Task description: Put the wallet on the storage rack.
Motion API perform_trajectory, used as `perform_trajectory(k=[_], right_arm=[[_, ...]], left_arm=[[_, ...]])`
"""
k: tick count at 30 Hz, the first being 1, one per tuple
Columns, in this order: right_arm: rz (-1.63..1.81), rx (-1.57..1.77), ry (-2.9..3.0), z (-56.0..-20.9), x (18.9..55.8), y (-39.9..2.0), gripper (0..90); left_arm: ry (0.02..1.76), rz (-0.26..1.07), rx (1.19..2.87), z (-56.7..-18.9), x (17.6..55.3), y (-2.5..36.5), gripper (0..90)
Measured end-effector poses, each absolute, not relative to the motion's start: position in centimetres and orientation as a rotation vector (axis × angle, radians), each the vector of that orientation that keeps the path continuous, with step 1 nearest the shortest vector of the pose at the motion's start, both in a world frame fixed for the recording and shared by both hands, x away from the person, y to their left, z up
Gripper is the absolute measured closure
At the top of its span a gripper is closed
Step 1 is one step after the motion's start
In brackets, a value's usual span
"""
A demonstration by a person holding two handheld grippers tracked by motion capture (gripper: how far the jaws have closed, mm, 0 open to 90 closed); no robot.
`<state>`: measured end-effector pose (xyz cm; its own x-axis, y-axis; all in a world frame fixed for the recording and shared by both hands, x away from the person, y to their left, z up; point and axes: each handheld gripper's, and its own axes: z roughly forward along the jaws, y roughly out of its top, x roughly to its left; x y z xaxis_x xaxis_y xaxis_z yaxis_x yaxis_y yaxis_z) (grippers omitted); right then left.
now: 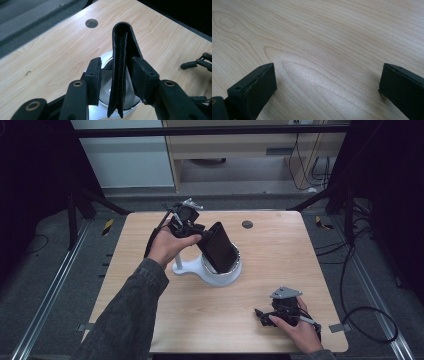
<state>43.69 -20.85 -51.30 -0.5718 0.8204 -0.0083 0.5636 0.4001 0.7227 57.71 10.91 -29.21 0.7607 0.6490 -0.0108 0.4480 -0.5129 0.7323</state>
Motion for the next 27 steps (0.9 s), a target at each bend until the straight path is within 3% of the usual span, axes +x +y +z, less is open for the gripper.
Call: perform_trajectory(k=[8, 14, 15, 21, 27], right_arm=[[0.976, 1.196, 2.299, -51.3, 43.7, -20.9, 1.1], [0.977, 1.196, 2.299, -51.3, 43.7, -20.8, 1.1], [0.977, 1.196, 2.299, -51.3, 43.7, -20.8, 1.1], [0.976, 1.195, 2.299, -51.3, 43.7, -20.9, 1.1], [0.976, 1.198, 2.297, -51.3, 43.6, -20.9, 1.1]], left_arm=[[0.786, 0.414, 2.147, -27.8, 56.8, 11.6, 49.7], [0.709, 0.444, 2.150, -27.5, 55.2, 11.5, 36.6], [0.709, 0.444, 2.150, -27.5, 55.2, 11.5, 29.6], [0.674, 0.482, 2.116, -27.6, 53.2, 11.7, 13.5], [0.616, 0.471, 2.100, -28.3, 50.7, 12.4, 8.7]])
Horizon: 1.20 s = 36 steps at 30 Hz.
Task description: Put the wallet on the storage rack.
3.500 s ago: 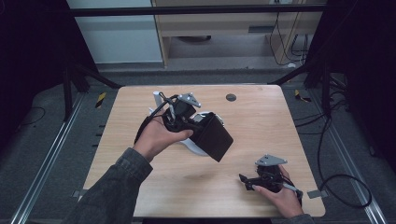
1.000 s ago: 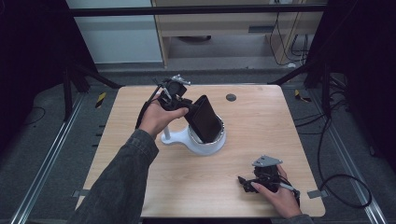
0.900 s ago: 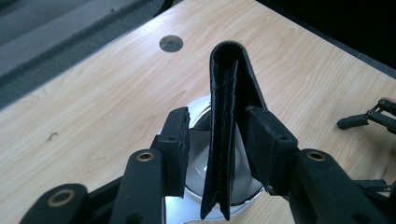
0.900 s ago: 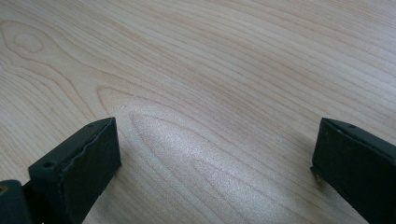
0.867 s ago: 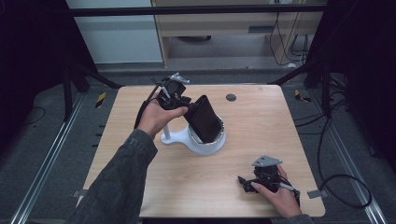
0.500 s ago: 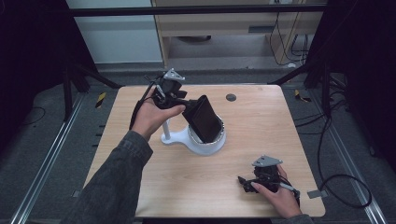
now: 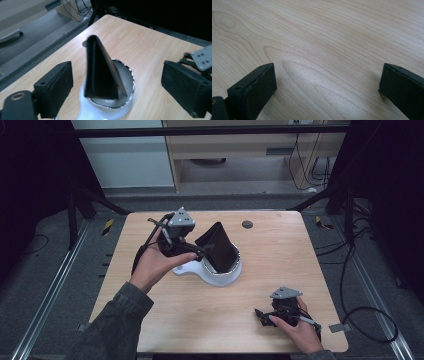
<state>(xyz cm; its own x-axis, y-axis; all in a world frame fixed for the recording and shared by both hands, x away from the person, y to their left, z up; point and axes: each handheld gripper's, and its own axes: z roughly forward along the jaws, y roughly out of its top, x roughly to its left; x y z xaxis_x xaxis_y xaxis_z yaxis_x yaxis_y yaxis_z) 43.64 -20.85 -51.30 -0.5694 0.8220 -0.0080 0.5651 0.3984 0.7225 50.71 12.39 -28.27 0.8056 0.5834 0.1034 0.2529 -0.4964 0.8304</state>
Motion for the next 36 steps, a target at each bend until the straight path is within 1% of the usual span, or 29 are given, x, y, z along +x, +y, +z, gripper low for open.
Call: perform_trajectory(k=[6, 14, 16, 17, 20, 22, 27, 30, 34, 36], right_arm=[[0.978, 1.202, 2.297, -51.3, 43.6, -20.8, 1.1], [0.978, 1.201, 2.297, -51.3, 43.6, -20.8, 1.1], [0.978, 1.201, 2.297, -51.3, 43.6, -20.8, 1.1], [0.978, 1.201, 2.297, -51.3, 43.6, -20.8, 1.1], [0.978, 1.201, 2.298, -51.3, 43.6, -20.8, 1.1], [0.980, 1.201, 2.297, -51.3, 43.6, -20.8, 1.1], [0.978, 1.201, 2.300, -51.3, 43.6, -20.8, 1.0], [0.977, 1.201, 2.299, -51.3, 43.6, -20.8, 0.9], [0.976, 1.202, 2.298, -51.3, 43.6, -20.8, 0.8], [0.975, 1.202, 2.298, -51.3, 43.6, -20.8, 0.8]], left_arm=[[0.577, 0.446, 2.112, -29.9, 48.7, 12.7, 6.5], [0.592, 0.456, 2.133, -32.1, 47.2, 13.3, 5.9], [0.606, 0.439, 2.132, -33.1, 46.8, 13.7, 6.0], [0.628, 0.442, 2.140, -34.4, 46.4, 14.2, 6.1], [0.637, 0.436, 2.145, -35.3, 46.2, 14.5, 6.4], [0.659, 0.416, 2.152, -37.2, 45.7, 15.3, 6.2], [0.763, 0.422, 2.179, -42.1, 45.3, 17.8, 5.8], [0.882, 0.444, 2.170, -45.1, 45.7, 20.2, 6.0], [1.027, 0.499, 2.178, -48.1, 46.7, 22.7, 7.0], [1.081, 0.484, 2.162, -49.0, 47.1, 23.8, 7.5]])
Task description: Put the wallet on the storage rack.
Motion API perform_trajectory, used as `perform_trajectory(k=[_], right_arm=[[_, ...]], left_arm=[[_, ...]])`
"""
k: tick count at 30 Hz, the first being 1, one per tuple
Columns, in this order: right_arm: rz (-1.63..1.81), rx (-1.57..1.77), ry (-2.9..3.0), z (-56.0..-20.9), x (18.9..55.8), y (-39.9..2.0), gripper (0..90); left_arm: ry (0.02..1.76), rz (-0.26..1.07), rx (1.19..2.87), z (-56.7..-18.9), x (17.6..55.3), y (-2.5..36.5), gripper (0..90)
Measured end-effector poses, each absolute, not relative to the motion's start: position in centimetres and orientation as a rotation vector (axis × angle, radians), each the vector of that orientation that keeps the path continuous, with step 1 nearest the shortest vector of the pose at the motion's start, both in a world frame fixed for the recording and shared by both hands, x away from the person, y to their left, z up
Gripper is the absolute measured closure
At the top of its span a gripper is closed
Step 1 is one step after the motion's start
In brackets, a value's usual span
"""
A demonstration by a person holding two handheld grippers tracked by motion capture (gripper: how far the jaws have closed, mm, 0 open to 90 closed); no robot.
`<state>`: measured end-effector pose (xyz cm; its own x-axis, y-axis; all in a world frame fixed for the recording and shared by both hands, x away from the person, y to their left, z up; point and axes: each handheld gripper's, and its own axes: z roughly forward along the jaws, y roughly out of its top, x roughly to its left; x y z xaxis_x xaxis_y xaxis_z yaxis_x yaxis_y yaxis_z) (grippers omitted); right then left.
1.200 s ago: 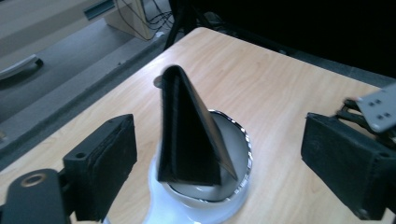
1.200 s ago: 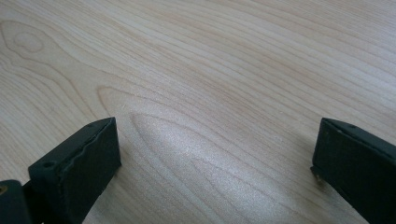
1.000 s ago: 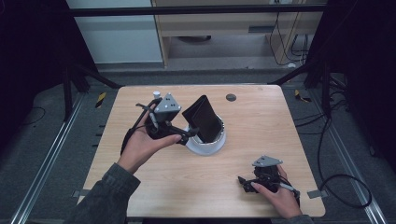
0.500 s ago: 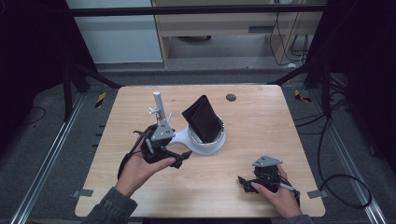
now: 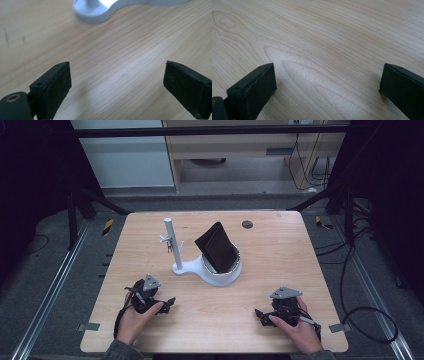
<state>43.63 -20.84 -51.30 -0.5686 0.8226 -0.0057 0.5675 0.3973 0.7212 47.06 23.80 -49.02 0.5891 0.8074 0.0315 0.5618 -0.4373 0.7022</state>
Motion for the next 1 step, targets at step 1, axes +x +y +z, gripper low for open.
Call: perform_trajectory(k=[1], right_arm=[[0.975, 1.202, 2.299, -51.30, 43.63, -20.84, 0.8]], left_arm=[[1.102, 0.476, 2.156, -49.34, 47.21, 24.19, 7.3]])
